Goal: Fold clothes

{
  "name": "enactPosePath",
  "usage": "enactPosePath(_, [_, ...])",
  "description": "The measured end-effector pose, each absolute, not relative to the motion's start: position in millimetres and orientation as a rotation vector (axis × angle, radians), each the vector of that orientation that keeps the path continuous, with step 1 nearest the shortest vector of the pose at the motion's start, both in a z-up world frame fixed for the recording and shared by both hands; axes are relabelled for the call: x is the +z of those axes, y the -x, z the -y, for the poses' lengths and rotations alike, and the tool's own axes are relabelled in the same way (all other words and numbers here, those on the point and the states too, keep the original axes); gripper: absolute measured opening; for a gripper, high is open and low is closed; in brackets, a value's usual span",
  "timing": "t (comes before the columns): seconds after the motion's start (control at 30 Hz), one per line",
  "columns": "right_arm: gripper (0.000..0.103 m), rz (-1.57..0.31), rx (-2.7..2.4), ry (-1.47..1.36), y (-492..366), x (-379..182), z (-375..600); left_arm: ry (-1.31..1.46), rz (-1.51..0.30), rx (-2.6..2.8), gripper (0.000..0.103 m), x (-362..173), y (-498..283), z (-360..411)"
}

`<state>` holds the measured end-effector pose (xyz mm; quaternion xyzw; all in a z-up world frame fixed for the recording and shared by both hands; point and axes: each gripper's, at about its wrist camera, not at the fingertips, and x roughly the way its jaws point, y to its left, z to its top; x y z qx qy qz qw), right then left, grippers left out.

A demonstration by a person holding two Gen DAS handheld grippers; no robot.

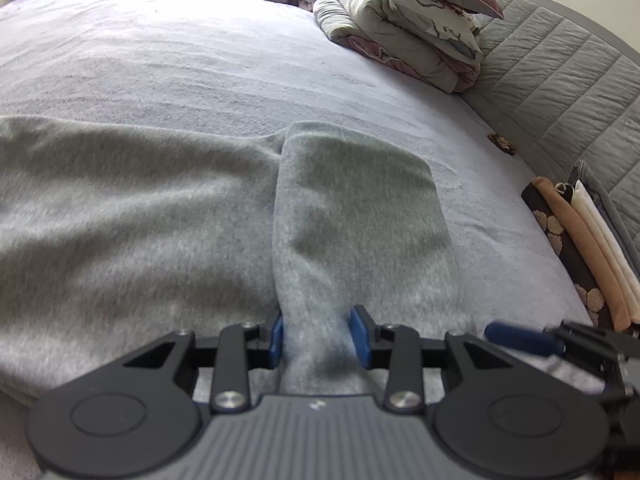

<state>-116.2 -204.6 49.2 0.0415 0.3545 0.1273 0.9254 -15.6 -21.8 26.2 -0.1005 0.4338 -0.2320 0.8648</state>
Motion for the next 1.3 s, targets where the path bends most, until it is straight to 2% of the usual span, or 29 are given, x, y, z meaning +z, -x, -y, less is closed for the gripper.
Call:
enactPosePath(0.23, [0.059, -0.762, 0.266, -0.147, 87.7, 42.3, 210.2, 0.114, -0.842, -0.54, 0.042, 46.2, 37.5, 23.7])
enactPosePath(0.4, [0.066, -0.819, 0.299, -0.15, 76.0, 28.3, 206.2, 0.094, -0.812, -0.545, 0.042, 51.6, 42.4, 19.1])
enactPosePath(0.57, [0.068, -0.808, 0.309, -0.13, 70.2, 41.0, 207.9, 0.131, -0.771, -0.563, 0.045, 62.9, 42.1, 9.7])
enactPosePath(0.77, [0.068, -0.746, 0.266, -0.08, 41.5, 62.3, 215.9, 0.11, -0.81, -0.72, 0.045, 54.7, 48.4, 33.6])
enactPosePath(1.03, [0.068, -0.783, 0.252, 0.021, -19.9, 37.5, 208.8, 0.119, -0.877, -0.674, 0.045, 35.5, 37.6, 40.9])
enactPosePath(1.13, [0.081, -0.777, 0.259, 0.064, -28.5, 29.7, 201.4, 0.118, -0.879, -0.673, 0.045, 31.3, 36.4, 40.7])
enactPosePath(1.2, [0.094, -0.774, 0.26, 0.079, -30.2, 25.4, 196.2, 0.119, -0.881, -0.671, 0.045, 30.2, 35.2, 41.0])
enactPosePath(1.3, [0.098, -0.773, 0.255, 0.076, -31.2, 24.9, 193.8, 0.126, -0.887, -0.664, 0.045, 31.5, 34.3, 40.6])
